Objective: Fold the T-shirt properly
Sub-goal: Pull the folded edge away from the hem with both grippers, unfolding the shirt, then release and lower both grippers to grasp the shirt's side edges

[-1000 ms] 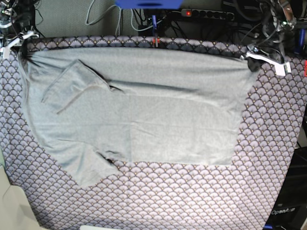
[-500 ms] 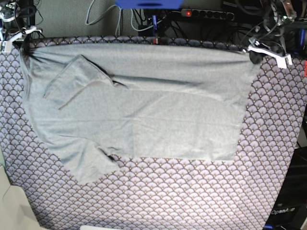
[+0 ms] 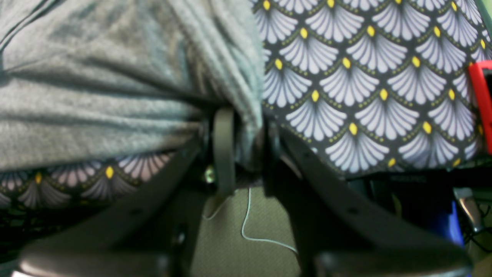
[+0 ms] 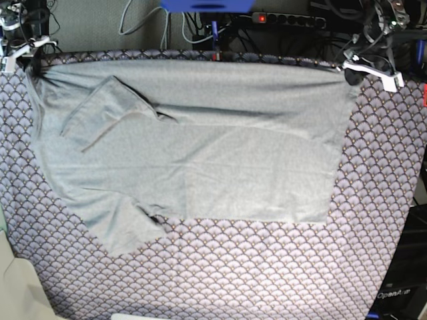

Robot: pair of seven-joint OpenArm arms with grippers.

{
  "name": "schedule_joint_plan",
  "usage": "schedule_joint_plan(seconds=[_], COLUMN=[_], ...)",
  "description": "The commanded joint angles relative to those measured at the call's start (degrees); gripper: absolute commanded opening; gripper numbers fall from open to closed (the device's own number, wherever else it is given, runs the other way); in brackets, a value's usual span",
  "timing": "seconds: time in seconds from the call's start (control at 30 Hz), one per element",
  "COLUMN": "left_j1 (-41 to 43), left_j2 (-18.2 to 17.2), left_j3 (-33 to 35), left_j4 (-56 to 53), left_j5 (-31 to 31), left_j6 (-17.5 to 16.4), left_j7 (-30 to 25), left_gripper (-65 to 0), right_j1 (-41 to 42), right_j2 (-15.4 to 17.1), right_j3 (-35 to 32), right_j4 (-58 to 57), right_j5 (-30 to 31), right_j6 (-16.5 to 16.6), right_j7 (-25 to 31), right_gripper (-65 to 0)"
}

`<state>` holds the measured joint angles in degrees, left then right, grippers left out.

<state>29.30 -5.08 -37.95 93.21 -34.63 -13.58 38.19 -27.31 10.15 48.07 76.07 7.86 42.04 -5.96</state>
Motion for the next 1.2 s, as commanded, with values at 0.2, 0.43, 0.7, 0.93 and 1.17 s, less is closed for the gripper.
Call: schedule_joint_plan(seconds=[0.2, 0.43, 0.7, 0.93, 1.17], left_j1=[-0.51, -0.60, -0.60, -2.97, -14.57], left_j2=[-1.20, -0.85, -0.85, -0.85, -2.00], left_j3=[-0.77, -1.12, -5.52, -10.44, -9.74], left_j4=[1.16, 1.16, 2.22, 9.60, 11.89], left_j5=[0.39, 0.39, 0.30, 0.30, 2.50], left_j6=[0.88, -5.98, -6.86, -6.77, -6.15], left_j7=[-2.02, -2.11, -2.11, -1.40, 2.90], left_gripper=[-42.0, -40.9, -40.8, -40.8, -40.8], right_j1=[2.30, 2.21, 3.97, 11.00, 29.99], right_j2=[0.35, 0.44, 2.55, 7.56, 8.62], right_j3=[8.94, 9.46, 9.55, 9.20, 4.63], right_j4=[0.63, 0.63, 0.81, 0.81, 0.63], right_j5=[-0.25, -0.25, -0.25, -1.92, -19.77], right_j6=[-2.04, -2.04, -2.04, -2.04, -2.04], right_j7=[0.55, 0.90, 0.46, -3.05, -7.54], right_gripper=[-51.8, -51.8, -51.8, -51.8, -51.8])
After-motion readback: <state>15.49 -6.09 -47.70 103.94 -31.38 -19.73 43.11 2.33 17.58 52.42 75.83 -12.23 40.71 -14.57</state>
